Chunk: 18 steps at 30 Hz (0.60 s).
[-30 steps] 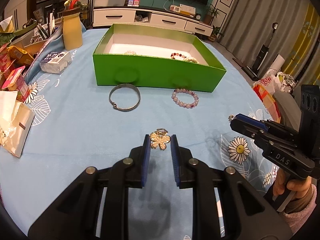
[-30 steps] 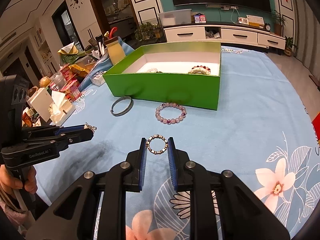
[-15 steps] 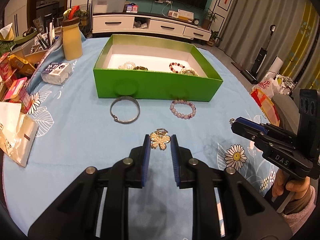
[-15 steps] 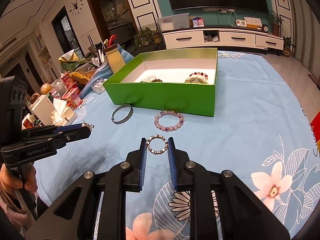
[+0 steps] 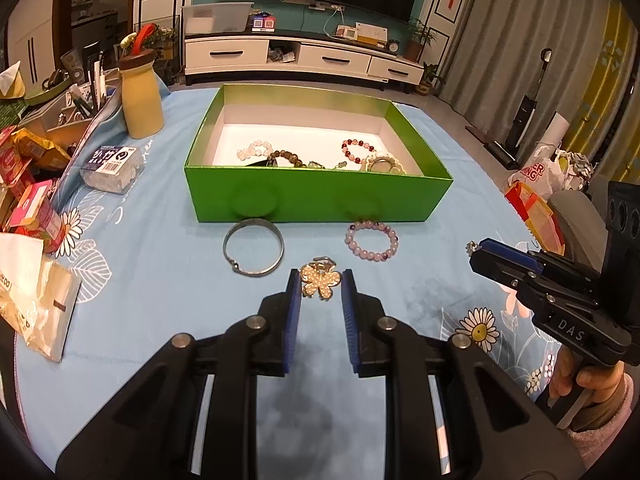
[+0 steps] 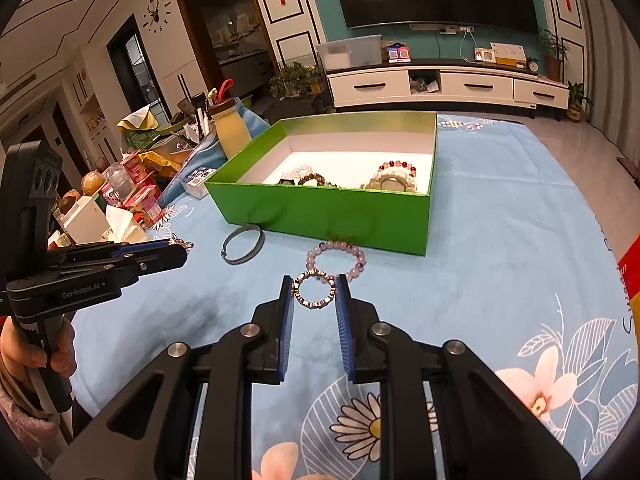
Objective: Organize jewelry
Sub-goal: 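Carry the flower charm and silver ring over the green box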
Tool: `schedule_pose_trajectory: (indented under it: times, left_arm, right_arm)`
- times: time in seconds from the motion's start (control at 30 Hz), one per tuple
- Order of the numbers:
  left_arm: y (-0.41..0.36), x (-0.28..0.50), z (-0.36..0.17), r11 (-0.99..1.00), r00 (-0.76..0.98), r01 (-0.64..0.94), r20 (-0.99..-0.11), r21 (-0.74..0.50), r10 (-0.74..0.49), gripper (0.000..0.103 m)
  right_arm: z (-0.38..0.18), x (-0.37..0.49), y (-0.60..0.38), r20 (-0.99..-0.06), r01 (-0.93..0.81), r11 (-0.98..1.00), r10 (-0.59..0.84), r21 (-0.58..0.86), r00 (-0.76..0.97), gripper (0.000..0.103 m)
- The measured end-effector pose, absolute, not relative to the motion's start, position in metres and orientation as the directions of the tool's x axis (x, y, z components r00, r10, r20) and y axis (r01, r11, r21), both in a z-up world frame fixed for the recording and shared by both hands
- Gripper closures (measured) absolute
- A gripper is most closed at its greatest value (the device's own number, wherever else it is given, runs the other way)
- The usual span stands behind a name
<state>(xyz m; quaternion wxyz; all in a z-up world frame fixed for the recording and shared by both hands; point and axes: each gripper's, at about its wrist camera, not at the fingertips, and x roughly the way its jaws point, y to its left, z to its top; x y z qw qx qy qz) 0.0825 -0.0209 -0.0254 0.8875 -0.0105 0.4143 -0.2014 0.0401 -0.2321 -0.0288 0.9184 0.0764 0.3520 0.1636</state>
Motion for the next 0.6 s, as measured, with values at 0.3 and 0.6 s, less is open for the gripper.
schedule_pose_trajectory:
  times: [0.3, 0.6]
  left_arm:
    - [-0.028, 0.097, -0.022, 0.919, 0.581, 0.353, -0.729, -0.174, -0.361, 0.083]
    - [-0.031, 0.115, -0.013, 0.918, 0.596, 0.354, -0.713, -0.18, -0.37, 0.083]
  right_arm:
    - [-0.021, 0.053, -0.233, -0.602, -0.261, 0.934, 0.357, 0.244, 0.715, 0.082]
    - [-0.015, 0.064, -0.232, -0.583, -0.272, 0.934, 0.357, 0.231, 0.729, 0.082]
